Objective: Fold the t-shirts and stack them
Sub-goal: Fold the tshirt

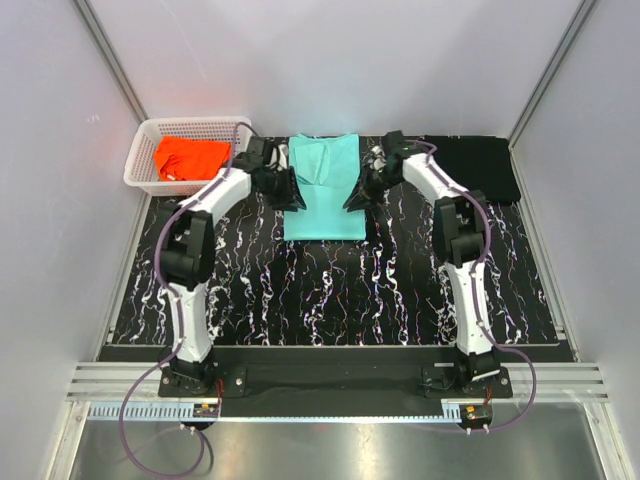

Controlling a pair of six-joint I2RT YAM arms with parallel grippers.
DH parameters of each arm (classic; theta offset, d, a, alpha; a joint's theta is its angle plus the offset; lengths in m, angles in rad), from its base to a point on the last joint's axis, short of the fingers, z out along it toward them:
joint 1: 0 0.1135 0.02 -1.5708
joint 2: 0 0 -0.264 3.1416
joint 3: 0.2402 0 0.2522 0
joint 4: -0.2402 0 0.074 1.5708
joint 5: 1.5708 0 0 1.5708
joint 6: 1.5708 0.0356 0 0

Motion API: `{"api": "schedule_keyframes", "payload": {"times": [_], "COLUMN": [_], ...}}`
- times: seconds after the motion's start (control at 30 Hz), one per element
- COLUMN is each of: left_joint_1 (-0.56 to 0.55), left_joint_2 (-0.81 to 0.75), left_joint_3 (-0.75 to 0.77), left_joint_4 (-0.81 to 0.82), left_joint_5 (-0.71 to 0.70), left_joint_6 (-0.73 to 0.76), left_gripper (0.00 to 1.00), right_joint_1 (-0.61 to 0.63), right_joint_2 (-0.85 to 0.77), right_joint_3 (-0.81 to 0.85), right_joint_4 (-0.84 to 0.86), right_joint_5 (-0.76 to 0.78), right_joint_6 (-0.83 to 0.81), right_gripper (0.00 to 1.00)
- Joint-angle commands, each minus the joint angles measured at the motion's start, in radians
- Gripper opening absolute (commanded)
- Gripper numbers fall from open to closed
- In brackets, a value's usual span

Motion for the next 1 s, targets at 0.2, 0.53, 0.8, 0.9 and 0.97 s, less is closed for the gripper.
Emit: {"api": "schedule_keyframes", "payload": {"times": [0.2, 0.53, 0.8, 0.9, 0.97], "left_joint_1": [-0.007, -0.103, -0.232, -0.237, -0.235], "left_joint_2": [0.069, -0.101, -0.478, -0.646, -0.728], "left_joint_3": [-0.085, -0.426, -0.808, -0.889, -0.894], "left_joint_4": [0.036, 0.065, 0.104, 0.096, 0.082], "left_joint_5": [-0.008, -0.047, -0.025, -0.007, -0.021], "left_joint_6": [0.014, 0.003, -0.095, -0.129, -0.137], "left_gripper": [0.36, 0.35, 0.38, 0.42, 0.45], "right_joint_1": [0.052, 0.061, 0.107, 0.11, 0.11], "right_joint_2": [-0.028, -0.243, -0.62, -0.768, -0.827], "right_joint_3": [-0.157, -0.632, -1.103, -1.252, -1.306], "right_joint_4": [0.016, 0.166, 0.318, 0.343, 0.34], "right_joint_5": [0.098, 0.082, 0.044, 0.033, 0.041], "right_joint_6": [-0.086, -0.115, -0.033, 0.004, 0.016], "right_gripper": [0.2, 0.2, 0.21, 0.24, 0.27]}}
